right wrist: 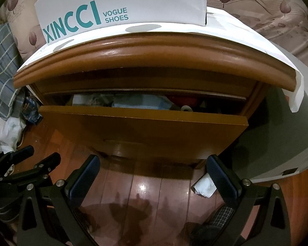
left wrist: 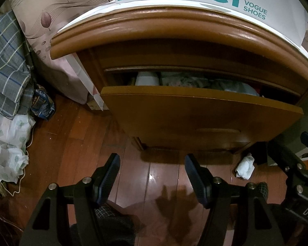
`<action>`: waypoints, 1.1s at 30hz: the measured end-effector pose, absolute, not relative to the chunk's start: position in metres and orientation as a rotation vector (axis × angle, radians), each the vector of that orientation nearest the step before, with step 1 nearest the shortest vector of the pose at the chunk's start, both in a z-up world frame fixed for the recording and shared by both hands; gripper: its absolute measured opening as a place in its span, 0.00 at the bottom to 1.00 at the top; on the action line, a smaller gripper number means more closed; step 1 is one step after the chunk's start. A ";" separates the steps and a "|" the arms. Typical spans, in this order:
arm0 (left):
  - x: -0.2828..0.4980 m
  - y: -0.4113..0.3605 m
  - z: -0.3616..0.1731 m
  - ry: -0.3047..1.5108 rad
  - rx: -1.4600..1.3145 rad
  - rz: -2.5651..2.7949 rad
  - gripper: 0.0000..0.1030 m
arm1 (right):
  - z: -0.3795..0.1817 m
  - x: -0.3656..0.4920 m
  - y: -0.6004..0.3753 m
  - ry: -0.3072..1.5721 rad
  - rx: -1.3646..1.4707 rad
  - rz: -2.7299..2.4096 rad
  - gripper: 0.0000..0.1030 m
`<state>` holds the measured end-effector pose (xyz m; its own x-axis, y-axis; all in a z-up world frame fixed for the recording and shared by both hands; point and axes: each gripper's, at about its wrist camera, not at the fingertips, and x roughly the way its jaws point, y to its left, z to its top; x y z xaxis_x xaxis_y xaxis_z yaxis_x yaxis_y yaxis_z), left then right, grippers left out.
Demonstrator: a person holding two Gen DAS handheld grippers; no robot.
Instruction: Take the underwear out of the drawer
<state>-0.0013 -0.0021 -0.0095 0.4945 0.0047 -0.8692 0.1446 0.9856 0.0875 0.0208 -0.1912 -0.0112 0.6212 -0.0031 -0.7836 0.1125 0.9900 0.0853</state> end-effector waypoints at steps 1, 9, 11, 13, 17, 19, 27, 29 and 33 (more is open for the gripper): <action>-0.002 -0.002 -0.010 1.052 0.158 -0.085 0.65 | -0.011 0.020 -0.191 0.899 0.132 -0.066 0.99; -0.002 -0.003 -0.011 1.053 0.161 -0.087 0.65 | -0.011 0.021 -0.191 0.901 0.129 -0.063 0.99; -0.002 -0.002 -0.012 1.052 0.163 -0.086 0.65 | -0.011 0.021 -0.191 0.901 0.130 -0.064 0.99; -0.003 -0.003 -0.011 1.053 0.165 -0.087 0.65 | -0.011 0.021 -0.190 0.902 0.130 -0.064 0.99; -0.002 -0.004 -0.011 1.054 0.170 -0.087 0.65 | -0.011 0.021 -0.190 0.903 0.129 -0.061 0.99; -0.001 -0.004 -0.011 1.055 0.172 -0.087 0.65 | -0.011 0.021 -0.189 0.902 0.127 -0.061 0.99; -0.001 -0.004 -0.010 1.054 0.173 -0.088 0.65 | -0.011 0.021 -0.189 0.903 0.128 -0.060 0.99; -0.001 -0.004 -0.010 1.054 0.173 -0.089 0.65 | -0.011 0.021 -0.189 0.904 0.128 -0.060 0.99; -0.001 -0.005 -0.010 1.054 0.175 -0.088 0.65 | -0.011 0.021 -0.189 0.903 0.128 -0.060 0.99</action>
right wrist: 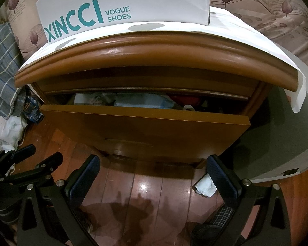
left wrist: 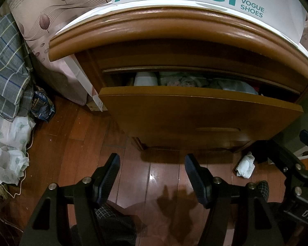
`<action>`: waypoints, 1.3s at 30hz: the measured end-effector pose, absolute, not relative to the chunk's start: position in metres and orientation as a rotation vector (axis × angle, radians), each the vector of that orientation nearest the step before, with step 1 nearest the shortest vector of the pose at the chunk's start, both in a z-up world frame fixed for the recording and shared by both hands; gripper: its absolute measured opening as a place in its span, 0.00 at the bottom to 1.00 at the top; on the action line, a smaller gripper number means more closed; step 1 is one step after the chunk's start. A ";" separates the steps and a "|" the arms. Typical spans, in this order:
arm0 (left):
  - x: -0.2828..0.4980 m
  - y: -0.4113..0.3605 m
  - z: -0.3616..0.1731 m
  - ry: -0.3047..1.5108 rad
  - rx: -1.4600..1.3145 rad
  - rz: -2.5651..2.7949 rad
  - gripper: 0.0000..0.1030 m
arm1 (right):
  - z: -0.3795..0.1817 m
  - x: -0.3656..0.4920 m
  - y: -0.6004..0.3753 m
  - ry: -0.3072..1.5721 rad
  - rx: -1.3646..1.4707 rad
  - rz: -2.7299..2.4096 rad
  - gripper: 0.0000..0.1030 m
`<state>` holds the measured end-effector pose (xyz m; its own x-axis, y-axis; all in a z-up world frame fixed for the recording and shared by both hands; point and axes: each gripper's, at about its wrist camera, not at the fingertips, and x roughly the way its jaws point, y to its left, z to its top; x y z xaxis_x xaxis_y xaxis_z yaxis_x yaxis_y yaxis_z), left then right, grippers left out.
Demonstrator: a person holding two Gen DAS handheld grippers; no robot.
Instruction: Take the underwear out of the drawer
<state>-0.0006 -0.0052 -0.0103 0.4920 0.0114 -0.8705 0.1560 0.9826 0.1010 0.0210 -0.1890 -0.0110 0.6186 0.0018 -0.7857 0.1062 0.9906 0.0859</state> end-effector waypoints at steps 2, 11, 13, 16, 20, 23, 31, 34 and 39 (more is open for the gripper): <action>-0.001 -0.005 -0.011 1.054 0.179 -0.085 0.65 | -0.011 0.021 -0.188 0.901 0.132 -0.059 0.99; 0.002 -0.011 -0.012 1.059 0.195 -0.082 0.65 | -0.009 0.020 -0.188 0.902 0.137 -0.057 0.99; 0.001 -0.010 -0.012 1.061 0.186 -0.085 0.65 | -0.008 0.020 -0.190 0.900 0.140 -0.056 0.99; 0.001 -0.008 -0.012 1.068 0.175 -0.082 0.65 | -0.007 0.018 -0.193 0.898 0.144 -0.057 0.99; 0.002 -0.002 -0.013 1.088 0.134 -0.079 0.65 | -0.004 0.017 -0.197 0.888 0.145 -0.062 0.99; 0.004 0.007 -0.011 1.103 0.065 -0.084 0.65 | 0.003 0.014 -0.202 0.865 0.144 -0.071 0.99; 0.013 0.026 -0.001 1.119 -0.211 -0.152 0.65 | 0.038 0.003 -0.219 0.753 0.170 -0.083 1.00; 0.022 0.029 -0.006 1.152 -0.336 -0.154 0.65 | 0.052 -0.003 -0.226 0.697 0.148 -0.100 1.00; 0.036 0.034 -0.015 1.184 -0.551 -0.149 0.66 | 0.072 -0.008 -0.241 0.630 0.113 -0.138 1.00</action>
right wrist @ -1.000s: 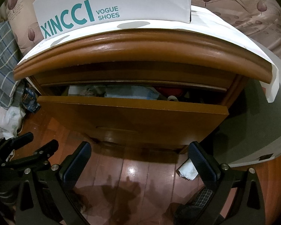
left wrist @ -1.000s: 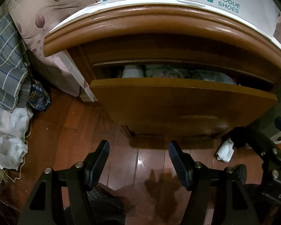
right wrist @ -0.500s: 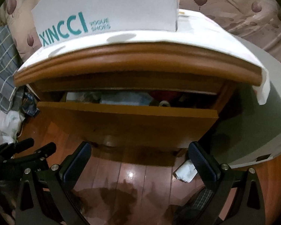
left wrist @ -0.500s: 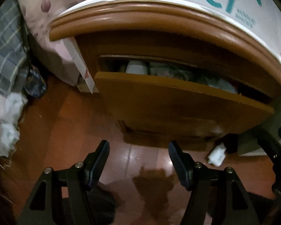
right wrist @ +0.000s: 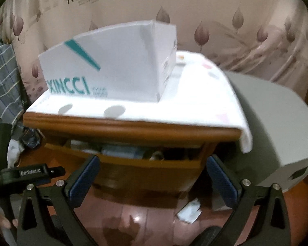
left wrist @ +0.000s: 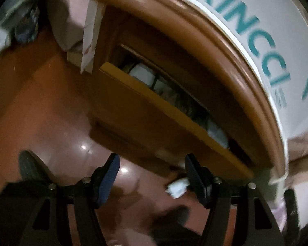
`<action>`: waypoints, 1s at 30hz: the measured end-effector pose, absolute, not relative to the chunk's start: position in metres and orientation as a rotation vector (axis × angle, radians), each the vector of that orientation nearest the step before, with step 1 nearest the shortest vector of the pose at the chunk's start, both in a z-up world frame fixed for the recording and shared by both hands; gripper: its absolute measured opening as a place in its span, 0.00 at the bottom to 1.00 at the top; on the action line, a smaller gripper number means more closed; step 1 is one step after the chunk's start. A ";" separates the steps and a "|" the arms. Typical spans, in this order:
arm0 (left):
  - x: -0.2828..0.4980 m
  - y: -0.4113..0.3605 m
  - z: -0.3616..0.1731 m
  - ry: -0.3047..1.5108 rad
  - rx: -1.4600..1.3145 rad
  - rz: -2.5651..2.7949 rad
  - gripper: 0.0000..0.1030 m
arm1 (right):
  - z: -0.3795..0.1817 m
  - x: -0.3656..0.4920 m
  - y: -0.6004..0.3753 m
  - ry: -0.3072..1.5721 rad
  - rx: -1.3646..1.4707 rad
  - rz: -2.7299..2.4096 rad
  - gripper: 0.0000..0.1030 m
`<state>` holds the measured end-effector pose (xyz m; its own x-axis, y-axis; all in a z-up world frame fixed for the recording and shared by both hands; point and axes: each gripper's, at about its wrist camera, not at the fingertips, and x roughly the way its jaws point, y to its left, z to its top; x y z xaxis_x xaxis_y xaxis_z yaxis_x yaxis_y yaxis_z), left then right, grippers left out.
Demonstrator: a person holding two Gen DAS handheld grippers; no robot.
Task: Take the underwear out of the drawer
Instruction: 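Pull the wooden drawer further open with the left gripper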
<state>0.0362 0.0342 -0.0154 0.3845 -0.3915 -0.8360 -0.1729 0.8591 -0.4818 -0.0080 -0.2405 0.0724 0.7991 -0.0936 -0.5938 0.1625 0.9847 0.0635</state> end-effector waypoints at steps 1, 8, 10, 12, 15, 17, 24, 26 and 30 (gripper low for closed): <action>0.039 0.035 -0.016 1.182 -0.589 -0.140 0.66 | 0.075 -0.008 -0.247 0.621 0.126 -0.140 1.00; 0.062 0.042 -0.025 1.166 -0.790 -0.080 0.76 | 0.073 -0.006 -0.276 0.644 0.268 -0.145 1.00; 0.068 0.047 -0.030 1.167 -0.834 -0.061 0.77 | 0.071 -0.006 -0.276 0.650 0.270 -0.146 1.00; 0.072 0.049 -0.036 1.165 -0.869 -0.050 0.77 | 0.070 -0.007 -0.274 0.651 0.263 -0.144 1.00; 0.077 0.052 -0.042 1.142 -0.936 -0.075 0.78 | 0.070 -0.006 -0.268 0.652 0.245 -0.133 1.00; 0.075 0.054 -0.045 1.120 -0.951 -0.078 0.80 | 0.069 -0.005 -0.264 0.656 0.230 -0.122 1.00; 0.066 0.053 -0.069 1.089 -1.054 -0.069 0.95 | 0.067 -0.003 -0.256 0.670 0.209 -0.098 1.00; 0.064 0.055 -0.077 1.091 -1.062 -0.032 0.98 | 0.066 -0.004 -0.255 0.674 0.212 -0.094 1.00; 0.062 0.057 -0.083 1.079 -1.134 -0.041 0.98 | 0.066 -0.004 -0.255 0.676 0.216 -0.091 1.00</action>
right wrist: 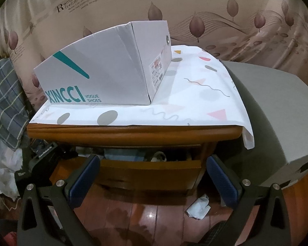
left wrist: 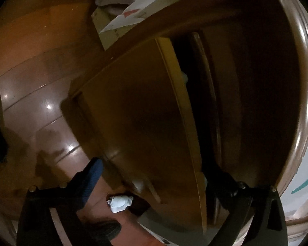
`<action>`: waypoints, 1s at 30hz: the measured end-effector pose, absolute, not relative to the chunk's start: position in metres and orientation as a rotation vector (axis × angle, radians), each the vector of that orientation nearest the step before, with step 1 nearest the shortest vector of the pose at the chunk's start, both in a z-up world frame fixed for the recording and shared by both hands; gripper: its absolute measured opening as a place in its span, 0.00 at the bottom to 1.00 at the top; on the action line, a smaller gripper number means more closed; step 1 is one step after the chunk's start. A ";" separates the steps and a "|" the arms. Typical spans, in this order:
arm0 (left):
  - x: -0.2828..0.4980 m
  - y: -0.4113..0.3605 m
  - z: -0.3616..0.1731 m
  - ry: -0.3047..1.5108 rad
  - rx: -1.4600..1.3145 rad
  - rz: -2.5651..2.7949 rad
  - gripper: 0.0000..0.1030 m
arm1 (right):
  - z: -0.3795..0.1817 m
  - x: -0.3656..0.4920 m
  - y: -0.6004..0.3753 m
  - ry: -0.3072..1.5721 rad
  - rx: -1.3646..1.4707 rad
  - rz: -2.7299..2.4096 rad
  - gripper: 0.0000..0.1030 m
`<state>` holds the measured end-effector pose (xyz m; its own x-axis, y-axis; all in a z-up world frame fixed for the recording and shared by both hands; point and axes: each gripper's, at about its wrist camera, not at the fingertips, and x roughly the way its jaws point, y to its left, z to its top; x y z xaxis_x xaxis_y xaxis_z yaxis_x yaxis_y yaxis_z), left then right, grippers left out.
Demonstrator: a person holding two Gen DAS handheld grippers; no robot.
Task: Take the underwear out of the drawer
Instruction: 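Pull the wooden drawer further open with the left gripper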
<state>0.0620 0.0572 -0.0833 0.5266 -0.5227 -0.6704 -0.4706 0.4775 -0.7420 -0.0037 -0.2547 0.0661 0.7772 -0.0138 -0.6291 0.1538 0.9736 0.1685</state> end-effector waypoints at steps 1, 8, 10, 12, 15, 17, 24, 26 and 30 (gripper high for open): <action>0.062 0.059 -0.081 1.072 -1.130 -0.044 0.98 | 0.066 -0.004 -0.255 0.675 0.214 -0.093 1.00; 0.066 0.063 -0.095 1.107 -1.242 -0.002 0.99 | 0.072 -0.008 -0.263 0.637 0.218 -0.142 1.00; 0.071 0.064 -0.101 1.124 -1.266 0.024 0.99 | 0.071 -0.008 -0.267 0.639 0.237 -0.151 1.00; 0.075 0.066 -0.101 1.124 -1.233 0.051 0.99 | 0.071 -0.008 -0.271 0.639 0.249 -0.159 1.00; 0.081 0.068 -0.099 1.134 -1.201 0.063 0.99 | 0.072 -0.008 -0.275 0.634 0.261 -0.167 1.00; 0.086 0.070 -0.101 1.148 -1.203 0.063 0.99 | 0.072 -0.008 -0.276 0.635 0.261 -0.173 1.00; 0.091 0.068 -0.095 1.179 -1.111 0.045 1.00 | 0.071 -0.008 -0.279 0.633 0.270 -0.191 1.00; 0.087 0.069 -0.091 1.193 -1.088 0.057 1.00 | 0.070 -0.007 -0.280 0.638 0.268 -0.195 1.00; 0.071 0.075 -0.086 1.215 -1.027 0.047 1.00 | 0.068 -0.006 -0.280 0.649 0.271 -0.196 1.00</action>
